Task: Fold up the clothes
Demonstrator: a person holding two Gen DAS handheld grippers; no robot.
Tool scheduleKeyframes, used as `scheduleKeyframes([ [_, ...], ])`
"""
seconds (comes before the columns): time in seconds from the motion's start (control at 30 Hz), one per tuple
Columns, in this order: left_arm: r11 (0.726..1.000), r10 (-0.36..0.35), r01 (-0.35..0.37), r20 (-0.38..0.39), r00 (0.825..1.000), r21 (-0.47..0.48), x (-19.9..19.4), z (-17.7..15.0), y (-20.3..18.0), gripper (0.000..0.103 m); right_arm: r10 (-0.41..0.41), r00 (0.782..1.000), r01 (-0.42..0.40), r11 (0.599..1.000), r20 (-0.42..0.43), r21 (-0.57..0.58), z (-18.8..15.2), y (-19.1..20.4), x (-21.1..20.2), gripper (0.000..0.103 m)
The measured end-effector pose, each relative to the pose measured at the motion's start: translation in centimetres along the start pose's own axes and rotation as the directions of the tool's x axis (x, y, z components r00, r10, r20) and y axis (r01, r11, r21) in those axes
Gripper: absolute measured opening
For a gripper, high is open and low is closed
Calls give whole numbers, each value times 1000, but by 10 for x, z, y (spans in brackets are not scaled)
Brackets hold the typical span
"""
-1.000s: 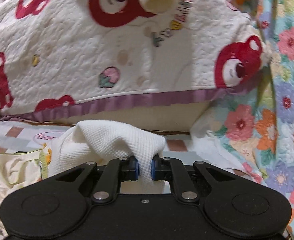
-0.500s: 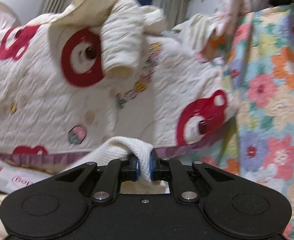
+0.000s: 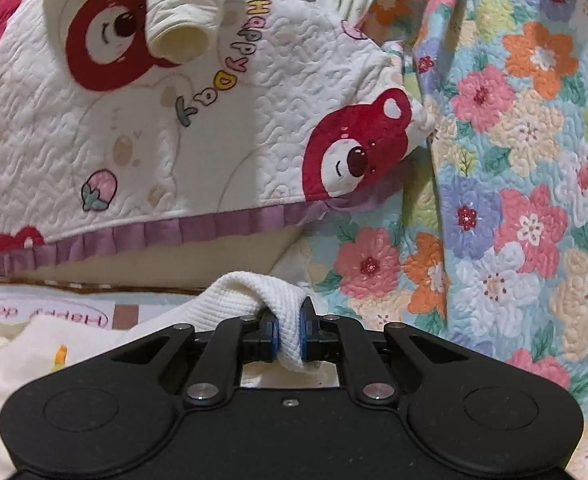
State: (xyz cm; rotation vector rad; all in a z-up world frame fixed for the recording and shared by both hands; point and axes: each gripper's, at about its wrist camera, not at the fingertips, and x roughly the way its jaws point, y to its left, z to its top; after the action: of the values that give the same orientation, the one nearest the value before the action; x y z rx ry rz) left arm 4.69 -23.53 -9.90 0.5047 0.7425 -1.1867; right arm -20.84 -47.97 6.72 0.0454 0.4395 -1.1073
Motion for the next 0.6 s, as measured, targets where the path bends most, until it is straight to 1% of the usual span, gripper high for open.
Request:
scheduleKeyframes([
  [0.03, 1000, -8, 8, 10, 1000, -27, -4, 2, 5, 16, 2, 1000, -2, 1000, 4, 5, 0, -1, -1, 9],
  [0.07, 998, -13, 15, 27, 1000, -64, -9, 3, 11, 14, 3, 1000, -3, 1000, 9, 4, 0, 0, -3, 9],
  [0.17, 989, -4, 22, 118, 993, -146, -35, 13, 29, 13, 8, 1000, -8, 1000, 21, -7, 1, 0, -6, 9],
  [0.23, 983, 17, 18, 189, 982, -183, -53, 16, 40, 13, 12, 1000, -12, 1000, 27, -15, 0, 1, -9, 9],
  [0.3, 974, 58, 2, 259, 964, -228, -71, 17, 53, 13, 20, 1000, -20, 1000, 21, -2, -3, -1, -8, 9],
  [0.33, 969, 79, -8, 279, 957, -245, -74, 19, 59, 13, 30, 999, -30, 999, 17, 11, -5, -2, -7, 9],
  [0.4, 961, 123, -34, 311, 942, -276, -77, 21, 70, 13, 60, 998, -61, 998, 9, 31, -10, -1, -1, 9],
  [0.43, 957, 142, -47, 318, 937, -287, -77, 23, 75, 12, 78, 997, -78, 996, 6, 36, -13, 1, 2, 9],
  [0.47, 954, 153, -57, 315, 937, -295, -75, 25, 78, 12, 88, 996, -89, 996, 3, 24, -15, 5, 7, 9],
  [0.53, 951, 144, -43, 316, 938, -305, -76, 24, 80, 12, 106, 994, -106, 994, -5, -7, -21, 15, 19, 9],
  [0.6, 955, 105, -2, 332, 937, -297, -84, 24, 78, 11, 108, 994, -108, 994, -16, -10, -24, 21, 29, 9],
])
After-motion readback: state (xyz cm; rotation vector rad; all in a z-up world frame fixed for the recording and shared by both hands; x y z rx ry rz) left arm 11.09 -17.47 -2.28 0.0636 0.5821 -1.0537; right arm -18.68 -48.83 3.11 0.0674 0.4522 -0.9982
